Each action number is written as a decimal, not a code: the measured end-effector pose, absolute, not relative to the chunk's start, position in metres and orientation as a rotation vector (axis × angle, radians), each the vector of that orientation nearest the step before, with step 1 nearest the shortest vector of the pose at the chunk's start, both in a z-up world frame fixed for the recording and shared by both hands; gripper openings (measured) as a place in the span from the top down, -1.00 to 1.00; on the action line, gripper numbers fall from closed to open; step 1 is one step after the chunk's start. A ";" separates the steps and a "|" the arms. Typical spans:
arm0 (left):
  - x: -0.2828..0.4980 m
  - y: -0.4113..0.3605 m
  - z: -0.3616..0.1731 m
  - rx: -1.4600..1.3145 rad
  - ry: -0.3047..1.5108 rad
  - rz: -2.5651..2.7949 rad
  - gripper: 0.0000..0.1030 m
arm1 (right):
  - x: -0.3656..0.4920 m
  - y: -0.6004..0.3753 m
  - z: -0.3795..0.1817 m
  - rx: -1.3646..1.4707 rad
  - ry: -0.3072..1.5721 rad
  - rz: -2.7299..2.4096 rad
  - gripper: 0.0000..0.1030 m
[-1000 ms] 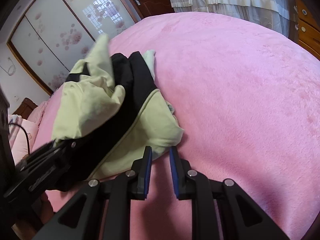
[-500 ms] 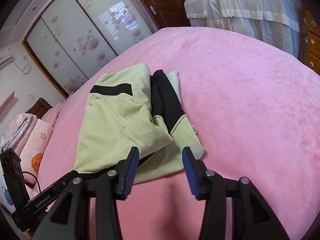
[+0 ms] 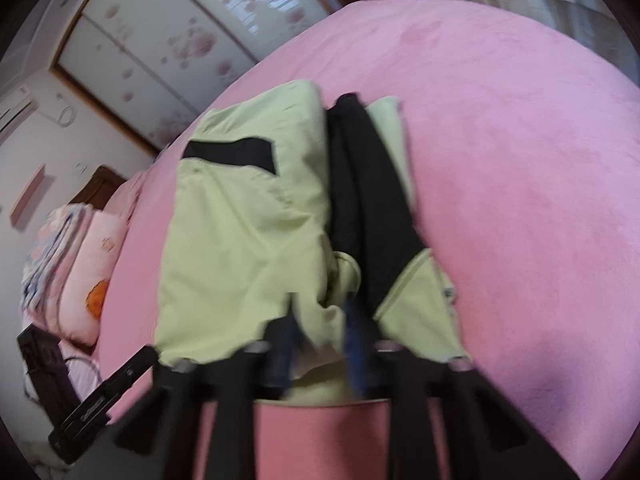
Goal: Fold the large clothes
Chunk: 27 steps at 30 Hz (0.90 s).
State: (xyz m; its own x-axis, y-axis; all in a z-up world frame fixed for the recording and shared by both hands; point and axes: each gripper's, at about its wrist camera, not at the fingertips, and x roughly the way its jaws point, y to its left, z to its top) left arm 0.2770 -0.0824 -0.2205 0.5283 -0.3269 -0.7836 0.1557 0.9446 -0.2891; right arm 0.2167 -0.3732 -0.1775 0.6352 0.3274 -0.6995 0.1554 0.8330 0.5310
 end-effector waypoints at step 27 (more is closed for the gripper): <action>0.273 -0.111 -0.227 -0.064 0.969 -0.284 0.04 | 0.155 -0.387 -0.188 0.455 0.901 -0.277 1.00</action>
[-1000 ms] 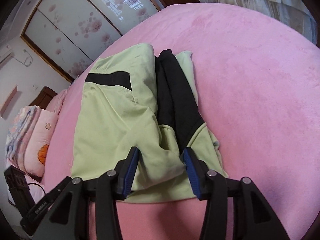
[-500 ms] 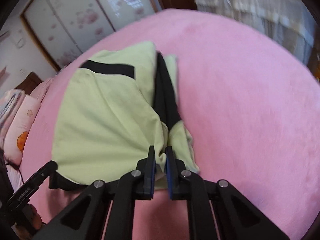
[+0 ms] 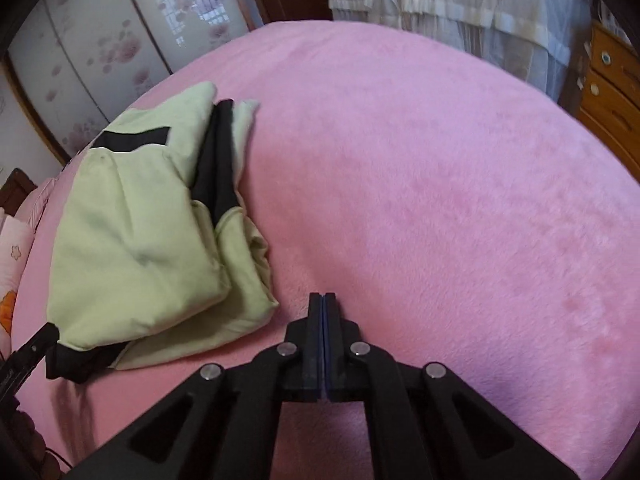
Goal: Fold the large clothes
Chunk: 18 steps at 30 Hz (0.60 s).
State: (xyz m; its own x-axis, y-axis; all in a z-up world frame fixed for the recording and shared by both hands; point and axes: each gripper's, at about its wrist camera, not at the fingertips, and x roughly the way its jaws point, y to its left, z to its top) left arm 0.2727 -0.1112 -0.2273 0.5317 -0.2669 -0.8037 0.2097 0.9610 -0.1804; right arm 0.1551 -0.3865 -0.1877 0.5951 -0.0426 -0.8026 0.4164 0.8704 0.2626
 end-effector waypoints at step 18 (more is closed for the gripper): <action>0.267 -0.109 -0.228 -0.064 0.957 -0.284 0.03 | 0.263 -0.373 -0.151 0.433 0.875 0.026 0.11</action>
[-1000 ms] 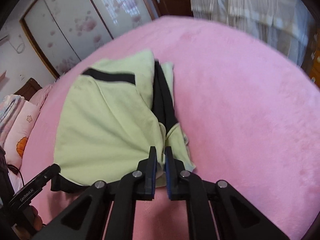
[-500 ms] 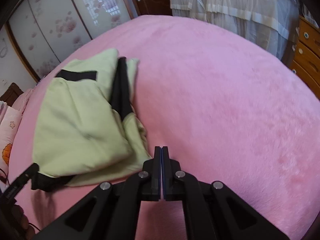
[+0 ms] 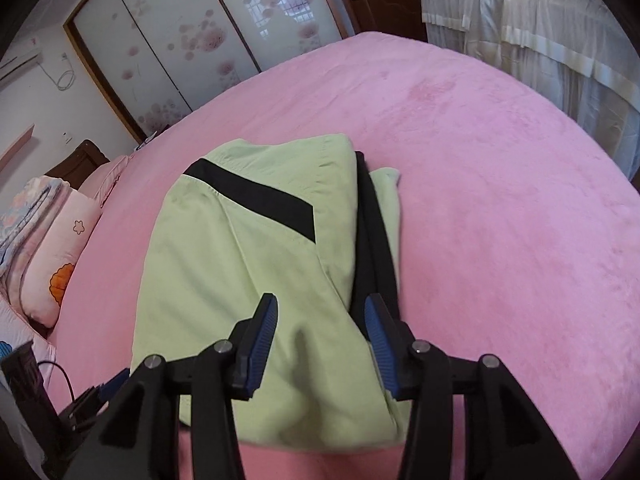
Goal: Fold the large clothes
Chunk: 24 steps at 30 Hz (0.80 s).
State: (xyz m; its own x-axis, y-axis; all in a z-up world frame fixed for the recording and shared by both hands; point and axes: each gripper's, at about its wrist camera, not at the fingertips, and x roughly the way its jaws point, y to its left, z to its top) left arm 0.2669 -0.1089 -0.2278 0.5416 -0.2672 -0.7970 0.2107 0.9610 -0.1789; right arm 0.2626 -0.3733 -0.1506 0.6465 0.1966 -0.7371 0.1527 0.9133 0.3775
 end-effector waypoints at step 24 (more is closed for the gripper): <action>0.262 -0.112 -0.230 -0.041 0.990 -0.368 -0.10 | 0.303 -0.383 -0.190 0.408 0.986 -0.077 0.80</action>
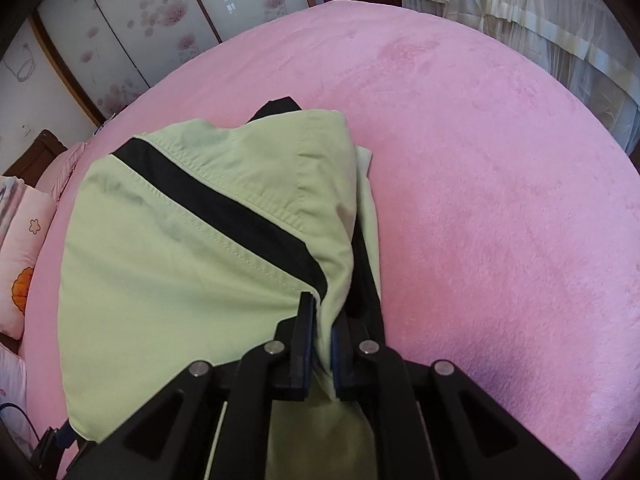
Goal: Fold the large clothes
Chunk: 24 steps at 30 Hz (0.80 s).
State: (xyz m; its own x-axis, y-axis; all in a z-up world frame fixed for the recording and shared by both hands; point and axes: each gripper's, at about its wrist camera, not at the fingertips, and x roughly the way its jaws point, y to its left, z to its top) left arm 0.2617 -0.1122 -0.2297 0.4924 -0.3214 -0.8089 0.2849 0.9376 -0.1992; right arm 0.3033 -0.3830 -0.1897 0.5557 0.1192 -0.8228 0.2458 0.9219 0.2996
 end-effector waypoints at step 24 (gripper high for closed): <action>0.448 -0.172 -0.184 0.030 0.963 -0.364 -0.09 | 0.399 -0.318 -0.150 0.217 0.904 0.047 0.53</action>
